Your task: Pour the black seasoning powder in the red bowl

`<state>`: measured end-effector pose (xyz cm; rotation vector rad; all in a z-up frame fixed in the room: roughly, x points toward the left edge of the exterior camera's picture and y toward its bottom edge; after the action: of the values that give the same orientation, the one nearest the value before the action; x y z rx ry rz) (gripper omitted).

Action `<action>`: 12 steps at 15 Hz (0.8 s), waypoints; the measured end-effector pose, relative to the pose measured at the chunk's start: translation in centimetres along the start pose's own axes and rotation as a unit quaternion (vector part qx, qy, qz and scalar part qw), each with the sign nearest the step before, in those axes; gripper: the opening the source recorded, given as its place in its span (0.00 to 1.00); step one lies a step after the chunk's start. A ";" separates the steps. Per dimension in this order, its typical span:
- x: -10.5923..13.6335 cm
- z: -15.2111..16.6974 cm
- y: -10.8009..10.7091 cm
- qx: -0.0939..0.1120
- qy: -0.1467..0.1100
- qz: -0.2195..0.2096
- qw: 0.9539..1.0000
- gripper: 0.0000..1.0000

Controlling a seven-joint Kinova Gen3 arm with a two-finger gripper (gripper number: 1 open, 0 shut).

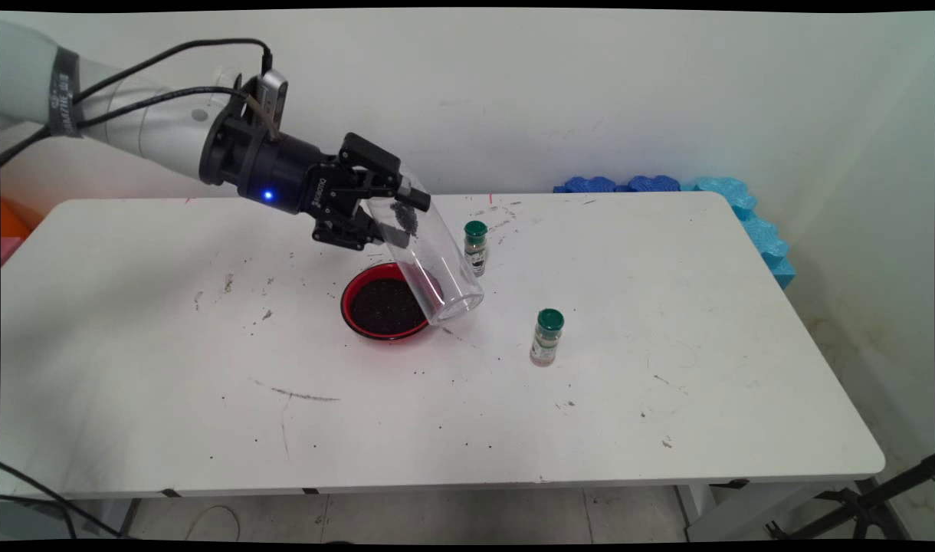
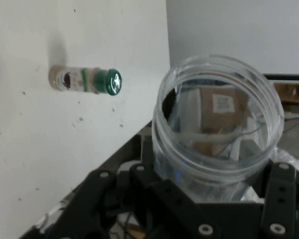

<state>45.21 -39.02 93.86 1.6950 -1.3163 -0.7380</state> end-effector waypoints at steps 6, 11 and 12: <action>0.1 -0.1 1.9 0.024 -0.016 0.155 0.988 0.00; -0.1 0.1 4.1 0.037 -0.020 0.275 0.960 0.00; -0.2 0.2 4.7 0.037 -0.019 0.302 0.952 0.00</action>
<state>42.80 -39.31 97.84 1.2221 -1.7851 -0.3612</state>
